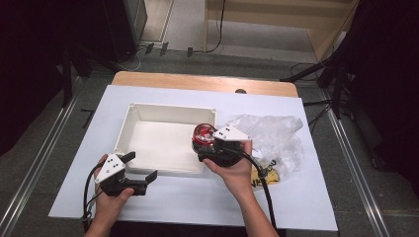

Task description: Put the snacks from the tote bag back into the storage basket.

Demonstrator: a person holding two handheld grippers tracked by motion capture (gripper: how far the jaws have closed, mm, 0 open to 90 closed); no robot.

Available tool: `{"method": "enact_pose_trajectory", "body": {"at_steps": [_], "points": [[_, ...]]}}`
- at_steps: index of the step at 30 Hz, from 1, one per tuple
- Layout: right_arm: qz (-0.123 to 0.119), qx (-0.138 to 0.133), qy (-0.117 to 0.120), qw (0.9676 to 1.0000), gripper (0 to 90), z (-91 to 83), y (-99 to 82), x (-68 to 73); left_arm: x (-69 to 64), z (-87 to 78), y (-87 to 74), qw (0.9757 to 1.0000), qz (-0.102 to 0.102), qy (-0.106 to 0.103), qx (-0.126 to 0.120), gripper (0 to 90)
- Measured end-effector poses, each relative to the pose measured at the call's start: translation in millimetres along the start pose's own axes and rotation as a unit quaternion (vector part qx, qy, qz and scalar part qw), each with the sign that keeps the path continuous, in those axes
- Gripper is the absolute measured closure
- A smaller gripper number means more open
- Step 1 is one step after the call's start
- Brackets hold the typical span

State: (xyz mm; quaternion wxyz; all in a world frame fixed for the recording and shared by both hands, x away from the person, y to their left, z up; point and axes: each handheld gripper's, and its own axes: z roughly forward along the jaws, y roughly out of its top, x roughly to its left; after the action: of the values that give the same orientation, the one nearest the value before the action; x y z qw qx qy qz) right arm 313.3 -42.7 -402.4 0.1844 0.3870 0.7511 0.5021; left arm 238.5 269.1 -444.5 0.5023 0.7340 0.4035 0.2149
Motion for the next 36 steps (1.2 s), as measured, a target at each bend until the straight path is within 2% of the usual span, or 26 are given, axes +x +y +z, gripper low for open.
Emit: {"method": "enact_pose_trajectory", "body": {"at_steps": [6, 12, 26, 30, 36], "points": [[0.001, 0.002, 0.003, 1.0, 26.0, 0.2, -3.9, 0.0, 0.1, 0.8, -0.9, 1.0, 0.0, 0.001, 0.001, 0.0], [-0.014, 0.014, 0.004, 0.9998, 25.9, 1.4, -9.5, 3.3, -1.0, 0.5, -0.7, 1.0, -0.001, 0.002, 0.001, 0.0], [-0.03, 0.043, -0.005, 0.9986, 25.8, 9.7, -19.6, 5.6, -0.4, 1.9, -2.2, 1.0, -0.002, 0.003, 0.005, 0.0], [-0.037, 0.045, -0.007, 0.9983, 25.7, 9.1, -19.9, 6.4, -1.1, 2.5, -2.5, 1.0, -0.001, 0.002, 0.006, 0.0], [-0.034, 0.043, -0.009, 0.9984, 25.6, 8.0, -20.8, 7.2, -0.5, 2.1, -2.5, 1.0, -0.001, 0.003, 0.006, 0.0]]}}
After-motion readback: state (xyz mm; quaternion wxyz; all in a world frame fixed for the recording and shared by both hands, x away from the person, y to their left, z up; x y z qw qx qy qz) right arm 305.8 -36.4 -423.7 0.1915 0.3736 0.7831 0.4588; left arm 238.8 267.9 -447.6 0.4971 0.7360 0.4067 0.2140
